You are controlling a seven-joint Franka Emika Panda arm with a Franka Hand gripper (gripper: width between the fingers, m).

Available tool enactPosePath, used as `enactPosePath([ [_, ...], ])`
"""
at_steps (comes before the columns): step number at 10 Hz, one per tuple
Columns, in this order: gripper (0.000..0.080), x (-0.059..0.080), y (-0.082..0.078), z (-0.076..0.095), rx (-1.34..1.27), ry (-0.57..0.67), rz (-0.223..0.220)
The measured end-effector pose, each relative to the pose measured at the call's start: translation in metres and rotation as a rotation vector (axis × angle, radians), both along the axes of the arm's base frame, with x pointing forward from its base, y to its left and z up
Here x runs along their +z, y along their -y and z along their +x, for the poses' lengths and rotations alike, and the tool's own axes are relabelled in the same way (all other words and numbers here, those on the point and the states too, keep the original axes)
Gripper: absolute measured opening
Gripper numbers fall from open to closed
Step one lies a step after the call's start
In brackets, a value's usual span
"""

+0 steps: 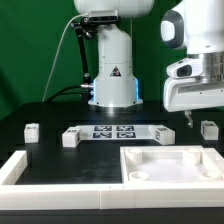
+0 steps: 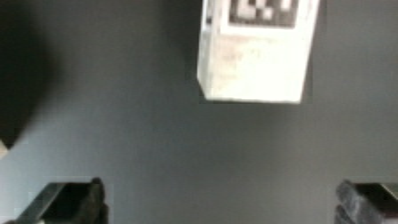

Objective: Assemble one leg

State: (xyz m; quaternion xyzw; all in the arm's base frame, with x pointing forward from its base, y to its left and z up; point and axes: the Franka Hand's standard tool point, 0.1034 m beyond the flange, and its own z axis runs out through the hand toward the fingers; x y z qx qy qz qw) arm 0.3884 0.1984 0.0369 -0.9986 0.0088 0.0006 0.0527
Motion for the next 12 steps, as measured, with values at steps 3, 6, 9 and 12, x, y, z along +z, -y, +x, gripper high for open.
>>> enactPosePath([
  [3,0.0649,-0.001,0.009,-0.003,0.049,-0.231,-0.041],
  [6,0.0649,-0.003,0.004,-0.015,0.118,-0.442,-0.056],
  [9,0.0649,0.0,0.006,-0.018,0.127,-0.66,-0.034],
  [12,0.0649,-0.005,0.004,-0.013,0.132,-0.762,-0.03],
])
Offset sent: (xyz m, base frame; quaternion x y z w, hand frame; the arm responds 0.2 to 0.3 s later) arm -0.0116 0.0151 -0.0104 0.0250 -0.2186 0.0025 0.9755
